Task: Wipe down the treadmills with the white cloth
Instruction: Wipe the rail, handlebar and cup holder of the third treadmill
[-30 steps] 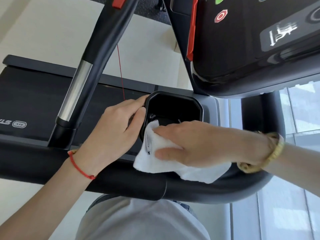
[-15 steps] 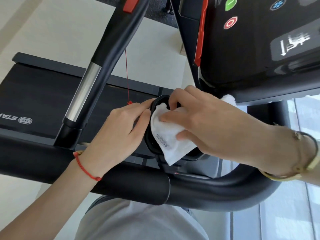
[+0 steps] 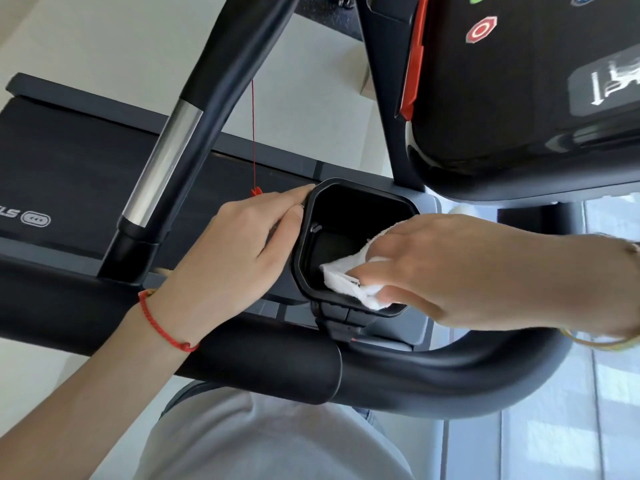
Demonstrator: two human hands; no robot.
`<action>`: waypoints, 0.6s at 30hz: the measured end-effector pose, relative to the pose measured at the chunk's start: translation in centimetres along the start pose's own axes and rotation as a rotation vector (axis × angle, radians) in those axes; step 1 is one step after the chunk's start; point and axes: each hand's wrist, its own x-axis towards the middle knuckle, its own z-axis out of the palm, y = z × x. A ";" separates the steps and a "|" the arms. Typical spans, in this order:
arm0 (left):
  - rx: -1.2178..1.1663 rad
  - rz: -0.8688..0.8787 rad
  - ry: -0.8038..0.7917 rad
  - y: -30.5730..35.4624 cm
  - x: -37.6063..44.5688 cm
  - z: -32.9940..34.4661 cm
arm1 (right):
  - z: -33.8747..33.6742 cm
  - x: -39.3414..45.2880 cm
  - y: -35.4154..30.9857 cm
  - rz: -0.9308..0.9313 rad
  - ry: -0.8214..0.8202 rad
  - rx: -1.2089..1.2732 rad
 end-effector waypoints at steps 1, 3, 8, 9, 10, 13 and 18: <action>0.001 0.000 -0.005 0.0 0.0 0.0 | 0.0 0.9 0.2 0.010 -0.030 0.008; -0.003 0.006 -0.012 -0.2 0.0 0.0 | 0.1 3.2 0.4 0.007 -0.078 -0.064; 0.000 0.012 -0.033 -0.5 0.0 0.0 | 0.0 6.4 0.1 0.016 -0.245 -0.140; 0.002 0.015 -0.033 -0.6 0.0 0.0 | -0.1 6.1 0.1 0.012 -0.235 -0.145; 0.007 0.021 -0.033 -0.7 0.0 0.0 | -0.1 5.6 0.1 0.009 -0.224 -0.148; 0.027 0.031 -0.040 -0.8 0.0 0.0 | -0.2 4.3 0.0 0.013 -0.196 -0.118; 0.060 0.029 -0.043 -0.5 0.0 -0.2 | -0.8 2.1 0.4 0.034 -0.152 0.014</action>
